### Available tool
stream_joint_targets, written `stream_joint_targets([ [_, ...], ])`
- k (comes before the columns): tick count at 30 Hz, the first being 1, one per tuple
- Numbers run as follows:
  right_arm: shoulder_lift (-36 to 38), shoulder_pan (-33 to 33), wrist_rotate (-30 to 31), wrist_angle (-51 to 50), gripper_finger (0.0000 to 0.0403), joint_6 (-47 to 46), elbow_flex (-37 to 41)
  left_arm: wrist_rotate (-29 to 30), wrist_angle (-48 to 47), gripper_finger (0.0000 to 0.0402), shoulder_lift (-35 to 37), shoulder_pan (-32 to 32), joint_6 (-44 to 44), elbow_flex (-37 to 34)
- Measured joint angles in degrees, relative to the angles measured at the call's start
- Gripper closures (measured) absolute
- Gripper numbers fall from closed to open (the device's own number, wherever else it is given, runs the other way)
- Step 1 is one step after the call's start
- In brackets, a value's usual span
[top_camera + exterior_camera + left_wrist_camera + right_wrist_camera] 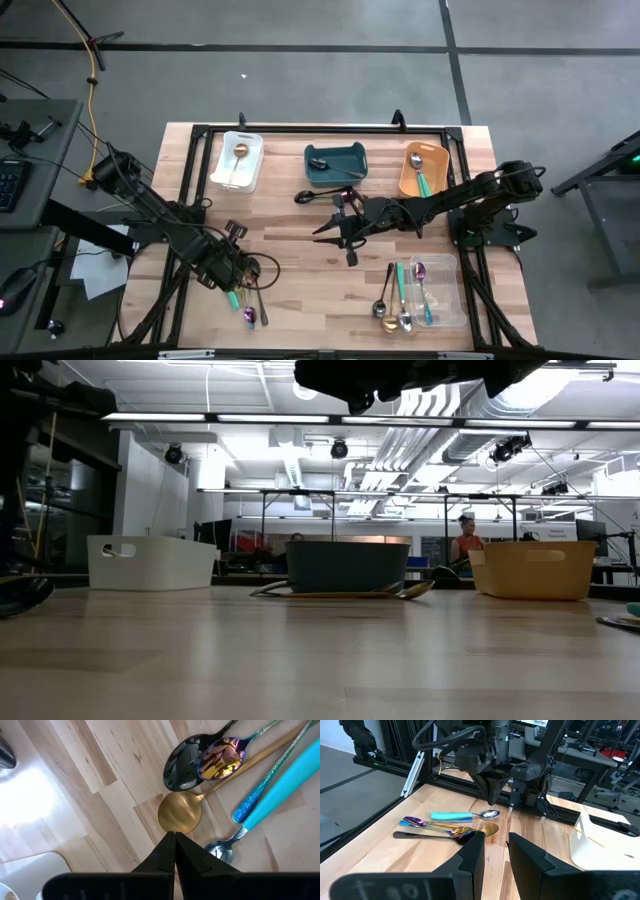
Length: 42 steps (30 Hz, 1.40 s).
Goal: Sort silverware by color (type)
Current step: Put the light green spoon into the orange bin
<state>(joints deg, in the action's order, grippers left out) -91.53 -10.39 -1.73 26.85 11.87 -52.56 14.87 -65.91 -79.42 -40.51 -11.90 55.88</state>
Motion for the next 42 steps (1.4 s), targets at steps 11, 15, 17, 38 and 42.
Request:
stream_joint_targets([
  [11,0.0,0.0,0.0,-0.07,0.032,0.18,0.0,-0.29,0.33,0.0402,0.0,0.17,-2.99,3.13],
  [15,0.0,0.0,0.01,-0.07,0.032,0.18,0.0,0.27,1.2,0.0402,0.0,0.81,-3.04,5.73],
  [17,0.0,0.0,-0.01,-0.06,0.032,0.18,0.0,0.16,1.25,0.0402,0.0,0.81,-3.03,6.49],
  [38,0.0,0.0,0.0,-0.94,0.032,-0.42,0.0,-11.58,4.81,0.026,-14.83,-8.11,-0.02,2.84],
  [42,0.0,0.0,-0.01,-0.94,0.032,-0.34,0.0,-12.31,7.14,0.0249,-12.6,-8.44,-0.1,-0.14],
])
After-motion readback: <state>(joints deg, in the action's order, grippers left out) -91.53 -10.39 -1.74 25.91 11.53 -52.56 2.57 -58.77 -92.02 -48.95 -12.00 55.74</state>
